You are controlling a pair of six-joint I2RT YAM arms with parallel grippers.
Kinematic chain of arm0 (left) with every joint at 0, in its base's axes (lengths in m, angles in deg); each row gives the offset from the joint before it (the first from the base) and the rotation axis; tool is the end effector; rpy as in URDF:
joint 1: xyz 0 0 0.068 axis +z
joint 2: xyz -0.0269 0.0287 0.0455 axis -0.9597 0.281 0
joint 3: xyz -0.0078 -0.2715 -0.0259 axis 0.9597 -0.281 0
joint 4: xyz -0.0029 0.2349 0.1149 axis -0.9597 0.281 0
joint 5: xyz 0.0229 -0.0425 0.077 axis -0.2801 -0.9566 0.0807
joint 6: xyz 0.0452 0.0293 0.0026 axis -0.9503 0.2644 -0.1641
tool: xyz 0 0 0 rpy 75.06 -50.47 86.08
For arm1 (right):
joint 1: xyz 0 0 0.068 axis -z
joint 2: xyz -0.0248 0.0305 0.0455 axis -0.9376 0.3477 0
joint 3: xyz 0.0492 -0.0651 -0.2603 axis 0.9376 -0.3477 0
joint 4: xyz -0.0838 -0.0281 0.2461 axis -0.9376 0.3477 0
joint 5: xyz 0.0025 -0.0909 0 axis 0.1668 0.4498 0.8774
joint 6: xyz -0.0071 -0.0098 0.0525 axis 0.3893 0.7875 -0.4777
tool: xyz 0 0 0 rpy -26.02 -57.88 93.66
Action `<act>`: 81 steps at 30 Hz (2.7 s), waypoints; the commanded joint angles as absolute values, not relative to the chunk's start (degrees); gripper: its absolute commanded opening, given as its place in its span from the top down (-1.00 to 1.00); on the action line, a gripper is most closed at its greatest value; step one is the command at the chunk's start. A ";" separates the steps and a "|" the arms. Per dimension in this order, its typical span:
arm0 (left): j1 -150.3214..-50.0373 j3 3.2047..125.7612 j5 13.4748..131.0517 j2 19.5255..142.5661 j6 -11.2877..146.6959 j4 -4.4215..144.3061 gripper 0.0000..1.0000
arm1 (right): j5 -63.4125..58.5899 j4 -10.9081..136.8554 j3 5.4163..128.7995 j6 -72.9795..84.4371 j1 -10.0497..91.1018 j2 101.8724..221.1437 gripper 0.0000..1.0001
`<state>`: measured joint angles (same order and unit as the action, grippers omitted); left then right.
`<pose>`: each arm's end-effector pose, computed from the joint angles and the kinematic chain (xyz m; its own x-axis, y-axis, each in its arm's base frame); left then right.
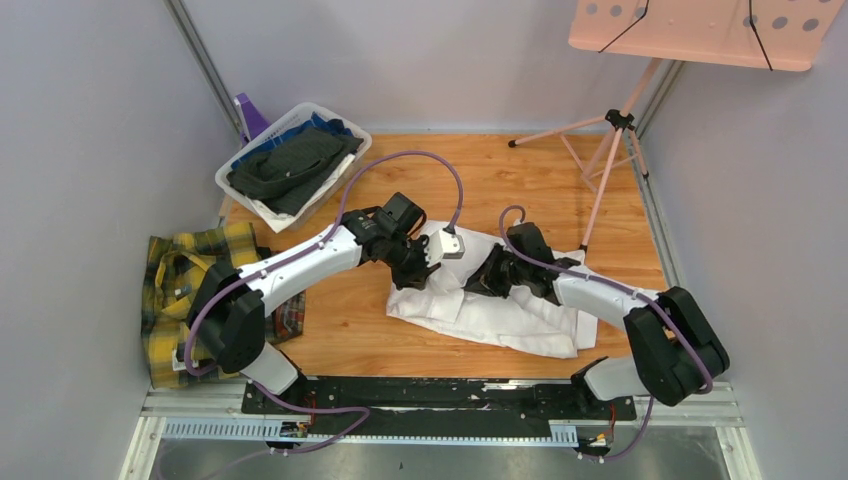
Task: Fold and stack the long sleeve shirts
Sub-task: Fold the shirt at the center of the board.
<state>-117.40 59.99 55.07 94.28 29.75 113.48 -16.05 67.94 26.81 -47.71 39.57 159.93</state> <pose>0.2158 -0.2276 0.2517 -0.2326 0.7775 -0.5843 0.9726 0.1892 -0.1354 0.2174 0.1408 0.1636 -0.9094 0.4082 -0.0802 0.2408 0.6738 0.6986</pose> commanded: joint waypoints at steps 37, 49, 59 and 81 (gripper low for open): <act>-126.99 64.21 47.25 95.65 23.94 121.13 -1.00 | -11.77 84.16 30.09 -47.16 37.16 147.58 0.43; -110.40 65.68 60.34 86.40 31.31 117.90 -1.00 | -10.88 79.41 36.59 -48.74 20.38 167.55 0.46; -106.83 59.95 61.98 92.74 40.26 109.30 -1.00 | -8.39 84.32 35.32 -45.55 22.65 168.51 0.40; -99.43 55.53 48.78 105.44 57.11 94.33 -1.00 | -12.40 80.90 32.83 -41.06 39.32 169.38 0.60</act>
<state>-99.20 56.04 49.13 108.33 54.50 98.85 -12.38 83.81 34.30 -41.39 38.47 169.20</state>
